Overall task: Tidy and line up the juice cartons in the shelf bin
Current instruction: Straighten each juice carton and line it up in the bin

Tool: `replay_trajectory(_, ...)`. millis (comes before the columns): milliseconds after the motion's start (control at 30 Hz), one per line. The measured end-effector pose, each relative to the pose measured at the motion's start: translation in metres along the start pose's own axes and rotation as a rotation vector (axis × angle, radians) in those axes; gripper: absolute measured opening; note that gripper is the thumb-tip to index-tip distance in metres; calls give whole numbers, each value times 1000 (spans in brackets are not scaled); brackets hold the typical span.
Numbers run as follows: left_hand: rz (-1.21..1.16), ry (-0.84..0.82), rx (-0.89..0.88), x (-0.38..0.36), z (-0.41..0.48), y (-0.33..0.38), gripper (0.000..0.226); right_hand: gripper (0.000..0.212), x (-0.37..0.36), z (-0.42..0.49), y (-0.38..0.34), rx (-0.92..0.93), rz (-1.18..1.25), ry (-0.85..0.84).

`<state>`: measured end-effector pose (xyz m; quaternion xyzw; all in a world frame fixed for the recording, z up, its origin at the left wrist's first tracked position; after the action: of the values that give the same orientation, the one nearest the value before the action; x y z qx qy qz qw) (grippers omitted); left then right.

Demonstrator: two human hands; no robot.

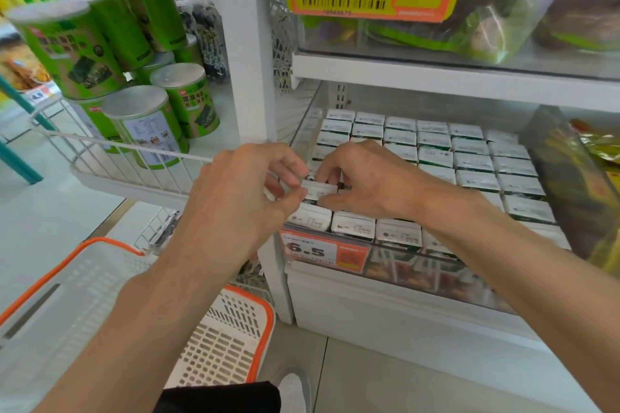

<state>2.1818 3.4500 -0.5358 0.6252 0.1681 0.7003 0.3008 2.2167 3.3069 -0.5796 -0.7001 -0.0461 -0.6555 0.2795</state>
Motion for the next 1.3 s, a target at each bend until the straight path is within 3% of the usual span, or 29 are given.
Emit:
replay_trajectory(167,1,-3,-1,-1,-1,4,21,21,16,-9,6,8,328,144)
replay_trajectory(467,-123,20,-139,-8,-6,39,48,23,56,-77,28,16,731,518)
replay_trajectory(633,-129,-209,-176,-46,-9,61,59,22,59,-121,43,-106,886,581)
replay_trajectory(767,-341,-453,-153,-73,-19,79,36,26,56,-151,47,-196,988,604)
replay_trajectory(900,-584,-518,11,-88,-24,75,25,42,34,-174,54,-365,1126,639)
replay_trajectory(1300,-740,-609,165,-102,-28,69,18,23,15,-183,63,-449,1119,744)
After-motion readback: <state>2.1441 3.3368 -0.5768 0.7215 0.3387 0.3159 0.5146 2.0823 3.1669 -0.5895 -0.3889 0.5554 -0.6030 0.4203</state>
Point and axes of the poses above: each hand's wrist, its own z-axis towards the middle knuckle, its own x-axis out of the back of the hand, y = z × x, the point moved 10 cm from there along z, towards the middle knuckle, and after that the axes turned 6 degrees about x, right-handed, at the moved point
